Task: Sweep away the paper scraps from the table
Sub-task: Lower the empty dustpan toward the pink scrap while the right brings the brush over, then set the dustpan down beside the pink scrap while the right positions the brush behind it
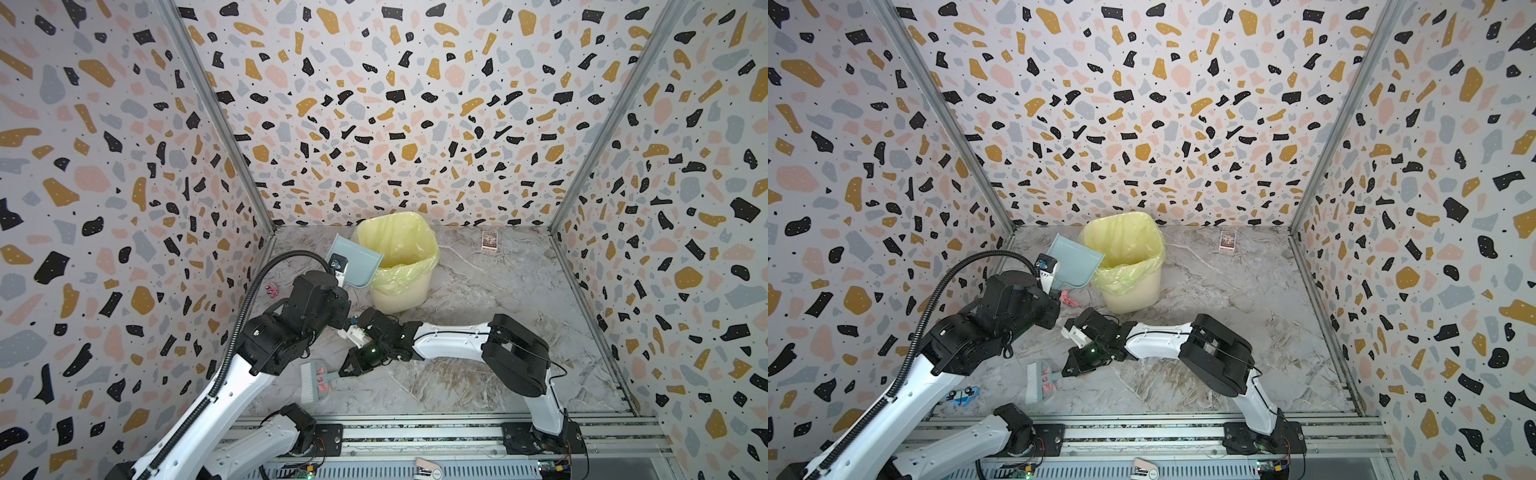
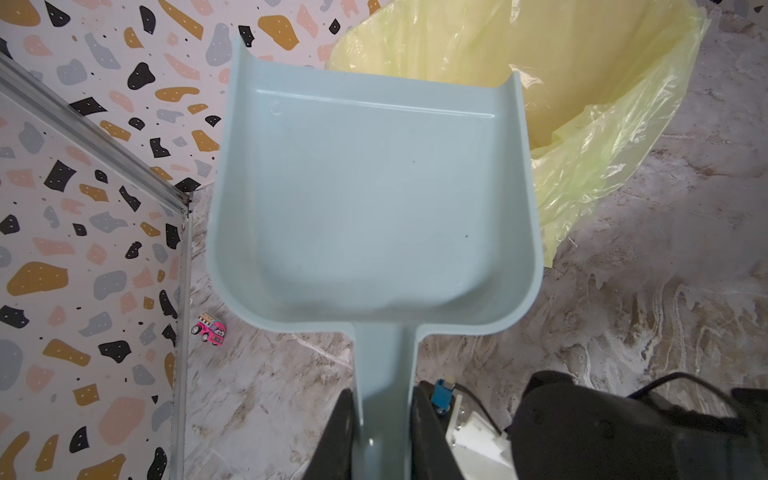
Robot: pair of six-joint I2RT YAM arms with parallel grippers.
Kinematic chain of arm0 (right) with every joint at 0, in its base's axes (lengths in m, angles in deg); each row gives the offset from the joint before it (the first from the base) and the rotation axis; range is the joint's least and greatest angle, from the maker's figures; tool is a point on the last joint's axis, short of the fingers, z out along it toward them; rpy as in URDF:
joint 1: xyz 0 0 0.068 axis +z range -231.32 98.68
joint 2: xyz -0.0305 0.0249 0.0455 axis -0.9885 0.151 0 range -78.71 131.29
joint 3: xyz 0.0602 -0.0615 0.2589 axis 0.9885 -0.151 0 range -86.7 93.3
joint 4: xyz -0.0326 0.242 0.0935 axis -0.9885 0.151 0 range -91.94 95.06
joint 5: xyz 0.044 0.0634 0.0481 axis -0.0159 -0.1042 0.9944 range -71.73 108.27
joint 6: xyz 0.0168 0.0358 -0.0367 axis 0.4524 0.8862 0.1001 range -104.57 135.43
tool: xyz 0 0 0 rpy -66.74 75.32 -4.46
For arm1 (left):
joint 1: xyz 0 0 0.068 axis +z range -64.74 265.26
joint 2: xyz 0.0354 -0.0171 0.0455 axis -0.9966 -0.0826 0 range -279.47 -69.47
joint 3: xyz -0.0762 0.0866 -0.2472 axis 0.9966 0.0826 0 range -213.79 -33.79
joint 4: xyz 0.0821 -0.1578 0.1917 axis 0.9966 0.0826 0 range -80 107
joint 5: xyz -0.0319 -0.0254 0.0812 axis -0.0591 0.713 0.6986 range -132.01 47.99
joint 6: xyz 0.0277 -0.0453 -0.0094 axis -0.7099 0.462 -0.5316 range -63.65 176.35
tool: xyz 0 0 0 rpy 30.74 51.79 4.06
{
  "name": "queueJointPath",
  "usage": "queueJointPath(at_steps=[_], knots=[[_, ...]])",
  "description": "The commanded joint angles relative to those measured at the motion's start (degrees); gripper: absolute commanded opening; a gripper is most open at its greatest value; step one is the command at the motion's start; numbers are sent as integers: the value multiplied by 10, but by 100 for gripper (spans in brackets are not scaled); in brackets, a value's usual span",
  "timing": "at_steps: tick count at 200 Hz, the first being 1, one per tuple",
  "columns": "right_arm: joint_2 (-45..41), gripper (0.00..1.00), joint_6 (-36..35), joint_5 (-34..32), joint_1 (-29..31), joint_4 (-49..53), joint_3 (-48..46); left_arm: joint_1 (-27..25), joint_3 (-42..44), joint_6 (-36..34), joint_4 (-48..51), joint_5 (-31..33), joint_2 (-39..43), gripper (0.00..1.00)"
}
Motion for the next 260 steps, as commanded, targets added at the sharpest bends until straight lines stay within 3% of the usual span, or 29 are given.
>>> queueJointPath(at_steps=[1,47,83,173,260], knots=[[-76,0,-7,-45,-15,45,-62,4,5,4,-12,-5,8,0],[-237,0,2,-96,-52,95,-218,4,11,5,-15,-10,11,0],[-331,0,2,-121,-67,144,-251,4,16,5,-23,-17,9,0],[-275,0,-12,-76,-68,79,-226,4,10,5,-17,-60,15,0],[-393,0,-110,-115,-170,272,-296,3,27,22,22,-167,52,0]])
